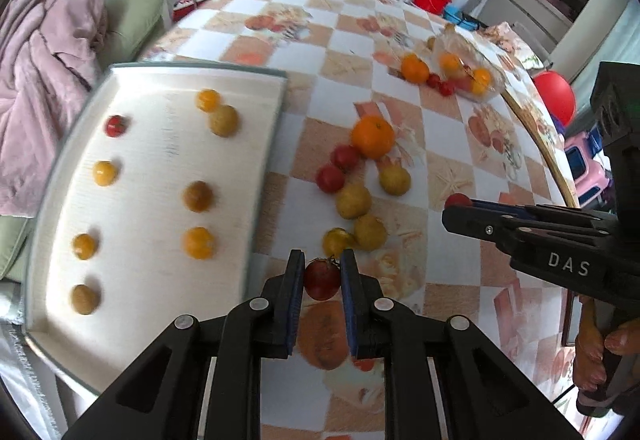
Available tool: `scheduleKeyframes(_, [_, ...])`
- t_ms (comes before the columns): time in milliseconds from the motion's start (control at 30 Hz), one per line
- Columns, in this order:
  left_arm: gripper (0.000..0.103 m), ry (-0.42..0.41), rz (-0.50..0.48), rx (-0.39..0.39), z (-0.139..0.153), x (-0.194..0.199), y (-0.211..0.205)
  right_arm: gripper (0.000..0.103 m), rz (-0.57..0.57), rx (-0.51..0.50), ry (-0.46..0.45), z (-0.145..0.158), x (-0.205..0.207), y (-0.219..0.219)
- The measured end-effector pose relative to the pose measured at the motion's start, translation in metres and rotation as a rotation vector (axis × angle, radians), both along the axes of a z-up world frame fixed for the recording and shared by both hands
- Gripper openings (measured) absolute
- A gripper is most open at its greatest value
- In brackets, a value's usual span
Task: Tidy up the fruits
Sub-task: 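Carry both red tomatoes over the white tray and open both tools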
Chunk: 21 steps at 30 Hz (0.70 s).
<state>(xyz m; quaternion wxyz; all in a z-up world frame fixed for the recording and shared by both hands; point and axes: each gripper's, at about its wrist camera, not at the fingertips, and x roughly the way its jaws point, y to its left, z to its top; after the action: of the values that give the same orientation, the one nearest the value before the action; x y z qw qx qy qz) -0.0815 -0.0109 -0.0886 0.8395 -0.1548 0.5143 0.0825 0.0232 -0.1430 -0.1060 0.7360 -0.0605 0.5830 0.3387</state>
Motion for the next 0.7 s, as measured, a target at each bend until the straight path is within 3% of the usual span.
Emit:
scheduleKeyframes(433, [0.019, 0.044, 0.164, 0.059, -0.006, -0.055, 0.075, 0.022, 0.141, 0.042, 0.002, 0.009, -0.024, 0.093])
scheduleKeyframes(700, [0.019, 0.07, 0.195, 0.085, -0.026, -0.058, 0.095, 0.022, 0.182, 0.031, 0.019, -0.003, -0.025, 0.157])
